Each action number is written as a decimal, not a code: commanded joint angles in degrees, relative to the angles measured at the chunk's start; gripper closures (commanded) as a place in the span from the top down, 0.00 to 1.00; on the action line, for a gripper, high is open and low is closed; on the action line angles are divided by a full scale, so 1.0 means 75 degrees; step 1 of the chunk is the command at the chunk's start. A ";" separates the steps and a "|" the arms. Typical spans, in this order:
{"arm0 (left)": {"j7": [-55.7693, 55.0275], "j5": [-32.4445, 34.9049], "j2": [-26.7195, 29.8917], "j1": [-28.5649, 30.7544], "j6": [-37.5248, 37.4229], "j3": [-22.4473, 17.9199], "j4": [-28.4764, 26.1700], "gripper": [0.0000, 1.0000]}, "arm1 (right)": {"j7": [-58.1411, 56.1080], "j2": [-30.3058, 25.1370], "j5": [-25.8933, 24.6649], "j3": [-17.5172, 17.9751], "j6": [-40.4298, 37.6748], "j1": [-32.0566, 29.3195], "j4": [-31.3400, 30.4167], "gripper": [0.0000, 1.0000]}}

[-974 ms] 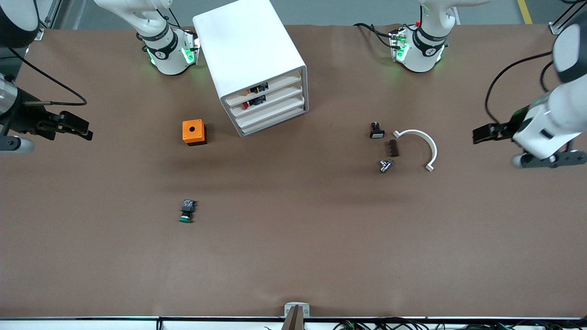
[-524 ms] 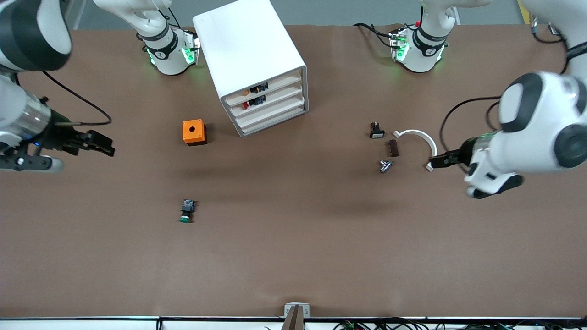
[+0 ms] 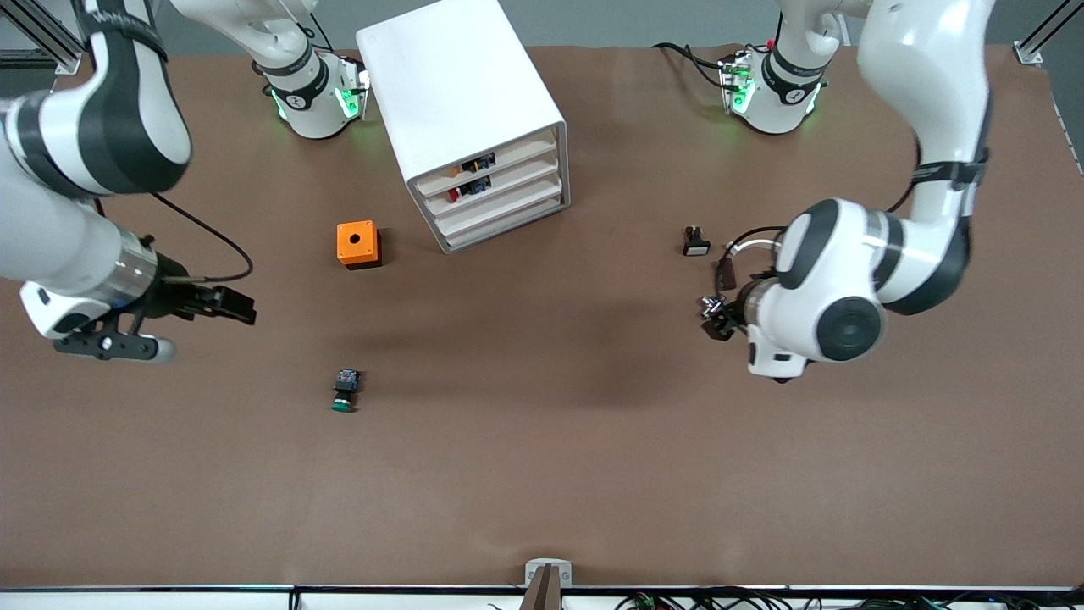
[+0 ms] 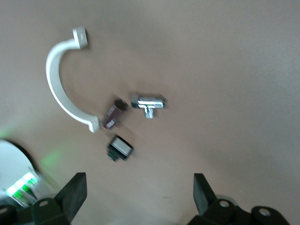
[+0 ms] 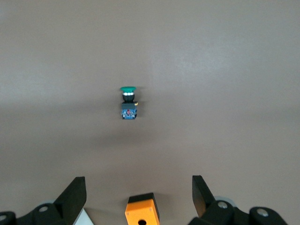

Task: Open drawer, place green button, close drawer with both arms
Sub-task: 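Move the right gripper to the green button while the left gripper reaches the drawer, then grasp the green button with the right gripper while the left gripper grips the drawer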

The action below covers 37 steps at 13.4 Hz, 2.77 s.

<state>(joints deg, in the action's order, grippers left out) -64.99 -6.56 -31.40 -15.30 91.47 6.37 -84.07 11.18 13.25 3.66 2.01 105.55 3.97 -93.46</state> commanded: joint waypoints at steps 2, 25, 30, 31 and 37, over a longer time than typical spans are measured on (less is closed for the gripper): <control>-0.2194 -0.0262 -0.0558 -0.0689 0.0318 -0.0040 0.0241 1.00 | 0.0173 0.0235 0.0097 0.0001 0.0903 0.0044 -0.0534 1.00; -1.0190 -0.6367 -0.2375 -0.2248 0.0389 -0.0076 0.0241 0.63 | 0.1322 0.2626 0.0086 0.0001 0.4147 0.0712 -0.1295 1.00; -1.0120 -0.6449 -0.2575 -0.2565 0.0389 -0.0040 0.0218 0.63 | 0.1322 0.3072 0.0074 0.0001 0.4933 0.0818 -0.1390 1.00; -1.0120 -0.6543 -0.2668 -0.2612 0.0389 -0.0052 0.0218 0.63 | 0.1322 0.3108 0.0074 0.0001 0.5039 0.0818 -0.1390 1.00; -0.9816 -0.6637 -0.2763 -0.3140 0.0401 -0.0052 0.0230 0.50 | 0.1298 0.3108 0.0015 -0.0010 0.5029 0.0818 -0.1390 0.64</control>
<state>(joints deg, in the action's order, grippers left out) -139.49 -55.28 -51.57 -37.46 94.74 6.33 -83.63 20.52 36.84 3.74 2.12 142.93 10.00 -103.52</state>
